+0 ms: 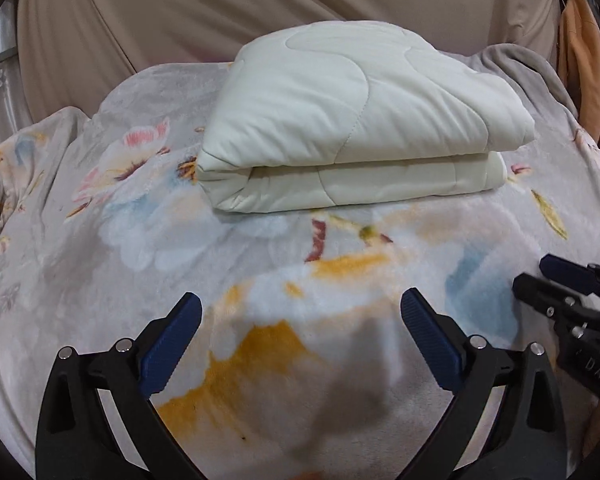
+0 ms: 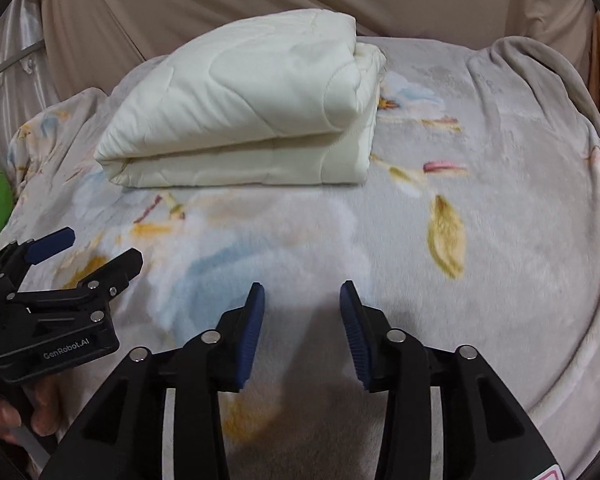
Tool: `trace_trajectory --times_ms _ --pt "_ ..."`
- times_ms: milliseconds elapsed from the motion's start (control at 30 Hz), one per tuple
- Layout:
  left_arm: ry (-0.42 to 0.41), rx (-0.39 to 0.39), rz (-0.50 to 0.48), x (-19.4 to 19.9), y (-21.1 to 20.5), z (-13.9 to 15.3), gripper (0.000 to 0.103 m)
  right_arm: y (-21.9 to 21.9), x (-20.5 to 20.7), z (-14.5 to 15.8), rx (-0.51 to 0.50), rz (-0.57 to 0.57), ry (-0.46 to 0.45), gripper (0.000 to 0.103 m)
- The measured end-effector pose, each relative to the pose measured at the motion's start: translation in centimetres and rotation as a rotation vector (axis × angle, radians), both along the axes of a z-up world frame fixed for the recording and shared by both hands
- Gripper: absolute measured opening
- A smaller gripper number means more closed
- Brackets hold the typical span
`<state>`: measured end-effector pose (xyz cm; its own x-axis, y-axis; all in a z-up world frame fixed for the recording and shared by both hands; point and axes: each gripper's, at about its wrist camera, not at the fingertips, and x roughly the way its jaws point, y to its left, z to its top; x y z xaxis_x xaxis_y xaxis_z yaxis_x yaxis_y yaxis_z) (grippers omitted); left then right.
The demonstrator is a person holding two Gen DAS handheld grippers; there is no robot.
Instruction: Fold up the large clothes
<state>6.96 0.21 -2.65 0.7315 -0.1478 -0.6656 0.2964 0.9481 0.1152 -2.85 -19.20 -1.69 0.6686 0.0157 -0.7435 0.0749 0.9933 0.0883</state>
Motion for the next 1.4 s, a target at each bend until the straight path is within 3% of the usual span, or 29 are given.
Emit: trace_trajectory --times_ms 267,600,1400 --pt "0.063 -0.012 0.092 0.3 0.4 -1.1 0.098 1.6 -0.2 -0.8 -0.063 0.005 -0.001 0.056" --pt "0.012 0.04 0.075 -0.4 -0.6 -0.9 0.098 2.2 -0.3 -1.0 -0.077 -0.001 -0.001 0.058" --pt "-0.044 0.071 0.08 -1.2 -1.2 -0.7 0.098 2.9 -0.5 -0.9 -0.084 -0.013 -0.022 0.058"
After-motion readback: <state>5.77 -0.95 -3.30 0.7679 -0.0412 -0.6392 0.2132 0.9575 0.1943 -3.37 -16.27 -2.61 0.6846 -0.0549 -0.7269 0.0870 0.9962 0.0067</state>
